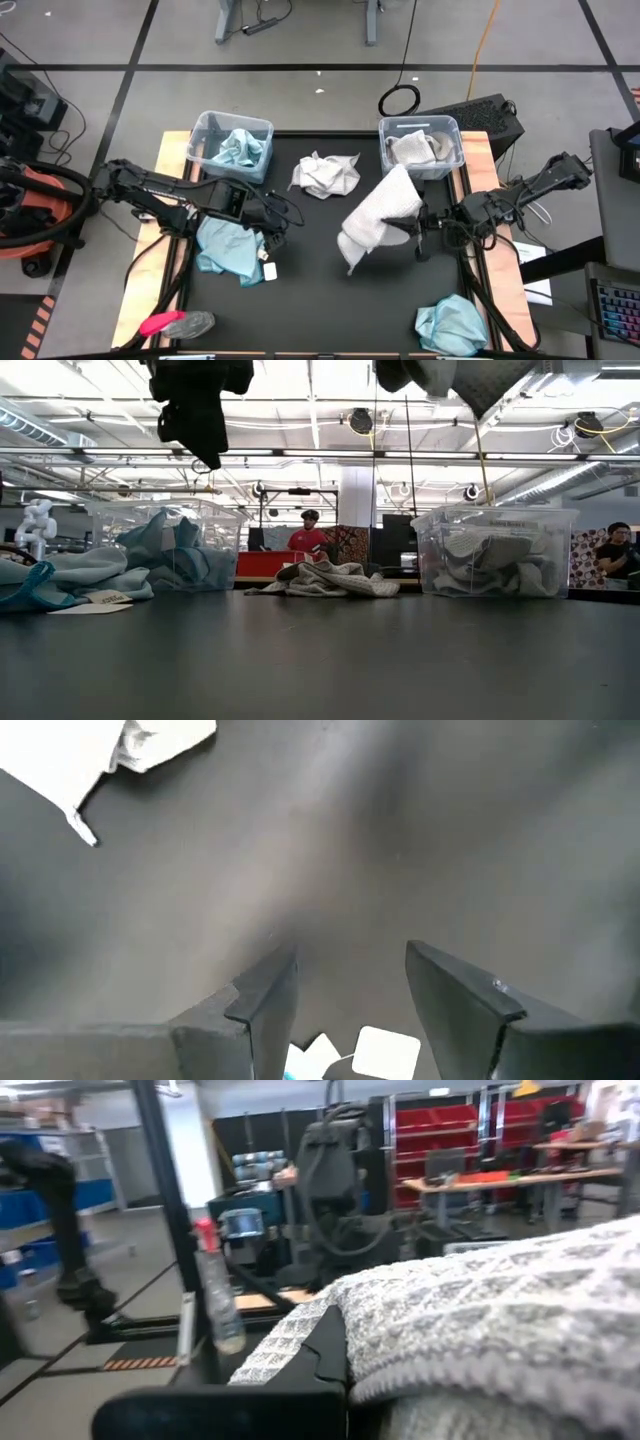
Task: Sort microfiber towel by color & place in baskets
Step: Put the gray microfiber towel into the right transparent bin
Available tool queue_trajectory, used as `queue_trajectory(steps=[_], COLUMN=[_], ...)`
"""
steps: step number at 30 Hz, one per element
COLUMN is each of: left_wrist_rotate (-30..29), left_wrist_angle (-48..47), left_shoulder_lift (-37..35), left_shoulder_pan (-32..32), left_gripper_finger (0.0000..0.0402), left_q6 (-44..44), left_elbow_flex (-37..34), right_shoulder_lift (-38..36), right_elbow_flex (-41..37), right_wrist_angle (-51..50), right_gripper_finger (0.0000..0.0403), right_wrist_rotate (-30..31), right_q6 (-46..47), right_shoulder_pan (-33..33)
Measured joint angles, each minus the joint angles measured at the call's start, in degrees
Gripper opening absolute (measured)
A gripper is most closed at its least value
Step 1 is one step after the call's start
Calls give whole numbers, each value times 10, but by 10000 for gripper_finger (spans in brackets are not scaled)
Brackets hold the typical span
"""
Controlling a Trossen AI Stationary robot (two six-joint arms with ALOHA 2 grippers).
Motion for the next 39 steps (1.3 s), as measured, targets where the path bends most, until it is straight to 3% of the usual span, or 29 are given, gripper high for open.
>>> queue_trajectory(steps=[24,39], left_wrist_rotate=[-2,-22], left_wrist_angle=[38,42], left_shoulder_lift=[0,0], left_shoulder_pan=[-1,0], left_gripper_finger=[193,193], left_q6=[128,203], left_elbow_flex=[0,0], right_shoulder_lift=[10,50], right_elbow_flex=[0,7], right_wrist_angle=[145,179], right_gripper_finger=[0,0], right_wrist_rotate=[33,125], right_q6=[24,30], right_shoulder_pan=[-97,-100])
